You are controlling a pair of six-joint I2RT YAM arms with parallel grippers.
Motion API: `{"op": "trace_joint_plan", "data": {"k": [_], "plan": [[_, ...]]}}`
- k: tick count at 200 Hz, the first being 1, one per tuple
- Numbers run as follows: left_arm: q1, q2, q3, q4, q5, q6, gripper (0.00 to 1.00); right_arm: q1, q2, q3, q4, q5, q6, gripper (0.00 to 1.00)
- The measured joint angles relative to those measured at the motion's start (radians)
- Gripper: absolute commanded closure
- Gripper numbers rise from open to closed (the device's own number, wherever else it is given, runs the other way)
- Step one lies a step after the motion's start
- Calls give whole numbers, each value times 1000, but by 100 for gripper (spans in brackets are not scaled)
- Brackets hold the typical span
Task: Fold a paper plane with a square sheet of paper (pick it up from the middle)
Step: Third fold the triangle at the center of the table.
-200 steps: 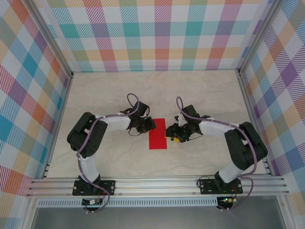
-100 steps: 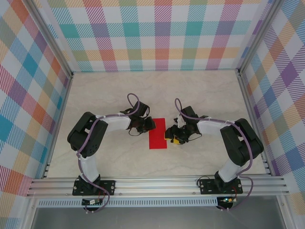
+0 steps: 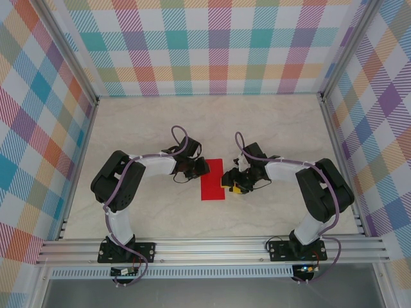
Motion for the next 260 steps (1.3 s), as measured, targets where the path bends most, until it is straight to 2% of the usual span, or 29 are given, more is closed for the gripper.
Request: {"op": "trace_joint_plan", "data": {"k": [87, 121, 200, 230, 260], "plan": [[0, 1, -7, 19, 2, 0, 84, 0, 39, 1, 53, -48, 15, 50], [0, 1, -7, 19, 8, 0, 84, 0, 52, 3, 72, -69, 28, 54], [0, 1, -8, 22, 8, 0, 84, 2, 72, 7, 111, -103, 45, 54], [0, 1, -8, 22, 8, 0, 84, 2, 73, 14, 107, -90, 53, 53], [0, 1, -8, 22, 8, 0, 84, 19, 53, 29, 53, -19, 50, 53]]}}
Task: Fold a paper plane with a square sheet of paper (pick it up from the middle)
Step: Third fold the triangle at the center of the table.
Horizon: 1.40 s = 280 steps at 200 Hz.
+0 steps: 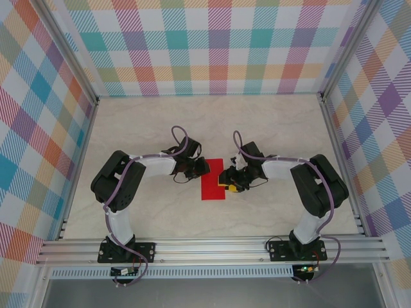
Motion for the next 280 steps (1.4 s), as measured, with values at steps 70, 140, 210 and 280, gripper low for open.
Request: {"op": "trace_joint_plan", "data": {"k": [70, 140, 210, 280], "plan": [[0, 0, 0, 0, 0, 0, 84, 52, -3, 42, -87, 112, -18, 54], [0, 0, -5, 12, 0, 0, 84, 54, 15, 64, -108, 101, -13, 55], [0, -1, -6, 13, 0, 0, 85, 57, 15, 66, -68, 85, 16, 56], [-1, -2, -6, 12, 0, 0, 85, 35, 15, 66, -28, 42, 39, 57]]}}
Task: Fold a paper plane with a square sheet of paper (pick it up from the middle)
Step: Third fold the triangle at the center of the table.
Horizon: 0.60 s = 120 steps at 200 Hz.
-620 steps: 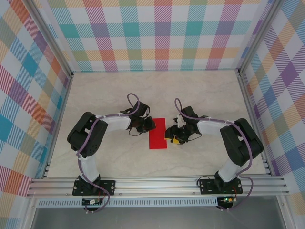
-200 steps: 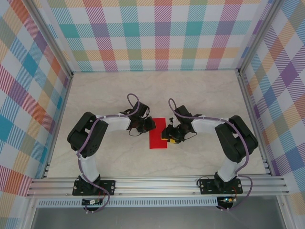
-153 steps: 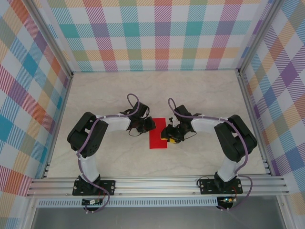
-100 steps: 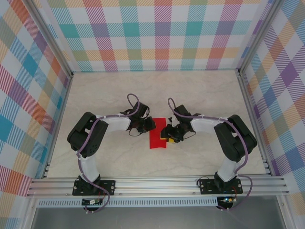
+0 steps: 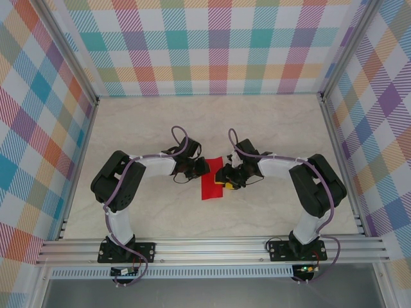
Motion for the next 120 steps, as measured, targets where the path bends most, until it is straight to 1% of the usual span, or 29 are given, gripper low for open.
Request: {"op": "trace_joint_plan", "data": {"k": [104, 120], "plan": [[-1, -4, -8, 6, 0, 0, 84, -10, -11, 0, 23, -20, 0, 58], [-1, -5, -10, 10, 0, 0, 84, -10, -11, 0, 23, -19, 0, 61]]}}
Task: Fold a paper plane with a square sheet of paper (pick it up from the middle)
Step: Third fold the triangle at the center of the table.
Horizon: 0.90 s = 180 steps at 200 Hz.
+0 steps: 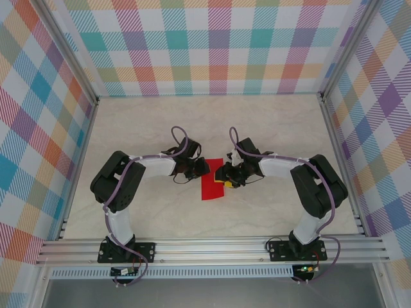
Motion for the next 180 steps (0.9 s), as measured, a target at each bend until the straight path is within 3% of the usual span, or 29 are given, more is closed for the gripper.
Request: {"op": "trace_joint_plan", "data": {"k": [71, 121, 180], "plan": [[-5, -101, -64, -6, 0, 23, 73, -13, 56, 32, -31, 26, -8, 86], [-20, -278, -118, -17, -15, 27, 61, -13, 60, 32, -39, 29, -8, 88], [-31, -509, -131, -55, -71, -55, 24, -13, 60, 31, -27, 30, -1, 88]]}}
